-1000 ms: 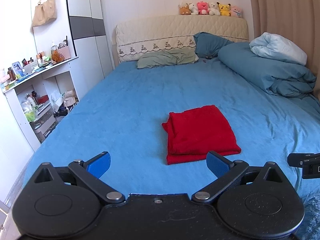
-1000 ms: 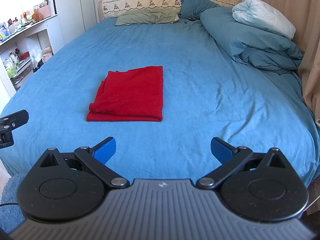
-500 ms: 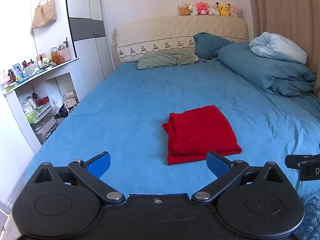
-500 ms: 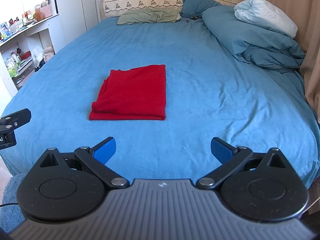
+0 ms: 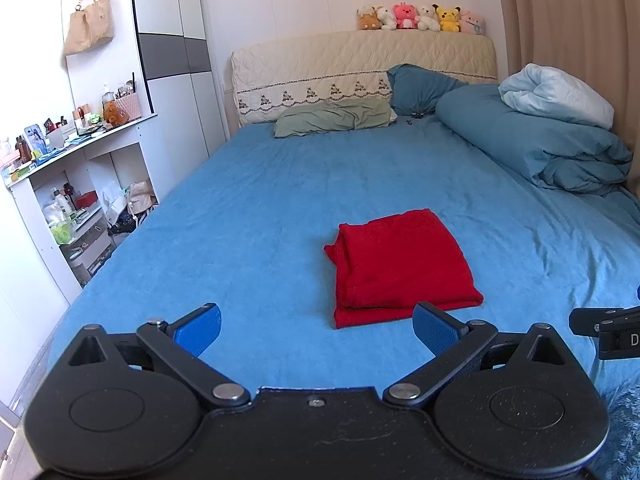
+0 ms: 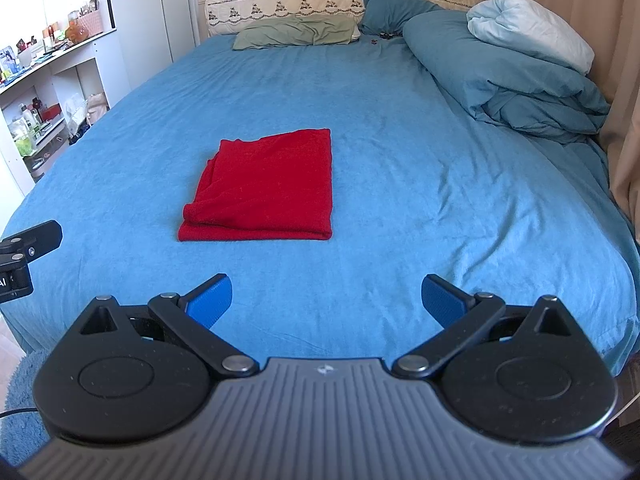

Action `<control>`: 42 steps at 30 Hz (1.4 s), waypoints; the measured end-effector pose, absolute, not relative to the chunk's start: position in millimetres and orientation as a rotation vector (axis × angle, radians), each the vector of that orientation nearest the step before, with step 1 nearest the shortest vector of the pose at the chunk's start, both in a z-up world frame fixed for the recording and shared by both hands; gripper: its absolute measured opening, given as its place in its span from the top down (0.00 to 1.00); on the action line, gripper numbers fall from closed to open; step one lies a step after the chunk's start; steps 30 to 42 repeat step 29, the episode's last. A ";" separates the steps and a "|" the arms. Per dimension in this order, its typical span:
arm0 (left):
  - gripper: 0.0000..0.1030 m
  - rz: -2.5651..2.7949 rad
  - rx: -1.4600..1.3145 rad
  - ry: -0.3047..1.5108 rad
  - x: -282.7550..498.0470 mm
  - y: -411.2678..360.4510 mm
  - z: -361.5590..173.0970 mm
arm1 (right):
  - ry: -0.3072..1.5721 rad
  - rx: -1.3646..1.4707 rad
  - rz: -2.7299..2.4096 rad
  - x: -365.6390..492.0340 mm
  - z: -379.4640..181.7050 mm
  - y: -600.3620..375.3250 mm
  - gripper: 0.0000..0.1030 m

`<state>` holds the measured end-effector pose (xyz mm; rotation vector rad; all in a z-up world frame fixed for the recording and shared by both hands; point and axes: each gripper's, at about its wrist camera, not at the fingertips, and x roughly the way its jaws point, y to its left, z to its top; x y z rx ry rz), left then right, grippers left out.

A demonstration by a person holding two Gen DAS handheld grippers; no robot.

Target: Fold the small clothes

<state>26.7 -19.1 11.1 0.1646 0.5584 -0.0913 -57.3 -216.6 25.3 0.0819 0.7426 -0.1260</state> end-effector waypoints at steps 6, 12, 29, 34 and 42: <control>0.00 -0.086 0.162 0.561 26.2 -20.1 10.3 | 0.742 0.085 -0.127 -57.0 24.9 -214.9 0.00; 0.00 -0.083 0.162 0.563 27.3 -19.5 9.7 | 0.742 0.085 -0.127 -56.3 24.9 -213.7 0.00; 0.00 -0.059 0.149 0.549 28.8 -14.0 7.3 | 0.747 0.094 -0.109 -47.5 20.6 -204.6 0.00; 0.00 -0.059 0.149 0.549 28.8 -14.0 7.3 | 0.747 0.094 -0.109 -47.5 20.6 -204.6 0.00; 0.00 -0.059 0.149 0.549 28.8 -14.0 7.3 | 0.747 0.094 -0.109 -47.5 20.6 -204.6 0.00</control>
